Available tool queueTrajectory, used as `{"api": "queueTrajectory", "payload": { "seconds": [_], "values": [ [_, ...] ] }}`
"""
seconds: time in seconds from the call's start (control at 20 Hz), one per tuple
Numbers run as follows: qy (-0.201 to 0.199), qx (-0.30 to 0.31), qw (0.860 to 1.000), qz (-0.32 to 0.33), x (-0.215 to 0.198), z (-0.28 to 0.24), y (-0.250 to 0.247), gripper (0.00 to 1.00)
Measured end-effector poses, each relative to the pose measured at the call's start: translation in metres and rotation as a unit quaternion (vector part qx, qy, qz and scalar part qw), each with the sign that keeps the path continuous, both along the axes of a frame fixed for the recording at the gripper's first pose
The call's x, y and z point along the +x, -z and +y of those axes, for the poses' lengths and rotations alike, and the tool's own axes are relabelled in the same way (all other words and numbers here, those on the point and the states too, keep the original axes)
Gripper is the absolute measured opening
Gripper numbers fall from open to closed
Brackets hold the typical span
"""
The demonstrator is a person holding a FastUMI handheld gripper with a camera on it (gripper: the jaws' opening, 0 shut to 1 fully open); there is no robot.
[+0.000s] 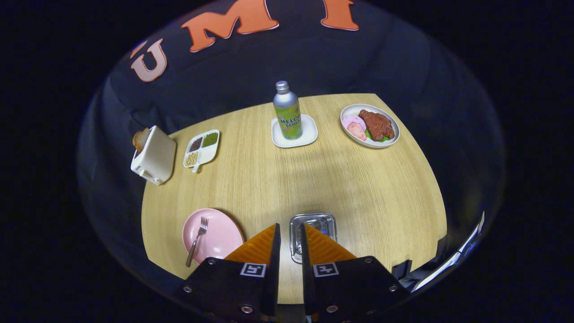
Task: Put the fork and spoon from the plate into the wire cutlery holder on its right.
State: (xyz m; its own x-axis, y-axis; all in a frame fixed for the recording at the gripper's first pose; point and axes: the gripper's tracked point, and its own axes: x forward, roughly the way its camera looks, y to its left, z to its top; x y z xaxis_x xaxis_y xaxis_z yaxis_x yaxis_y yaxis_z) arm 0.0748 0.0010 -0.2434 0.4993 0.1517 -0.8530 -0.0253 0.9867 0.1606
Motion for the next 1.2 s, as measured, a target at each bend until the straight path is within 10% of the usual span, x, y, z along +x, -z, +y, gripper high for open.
{"api": "queueTrajectory", "payload": {
  "seconds": [0.6, 1.2],
  "values": [
    [-0.017, 0.026, 0.976, -0.213, -0.002, 0.091, -0.065, 0.81],
    [-0.014, 0.012, 0.962, -0.271, -0.023, 0.167, -0.065, 0.87]
  ]
}}
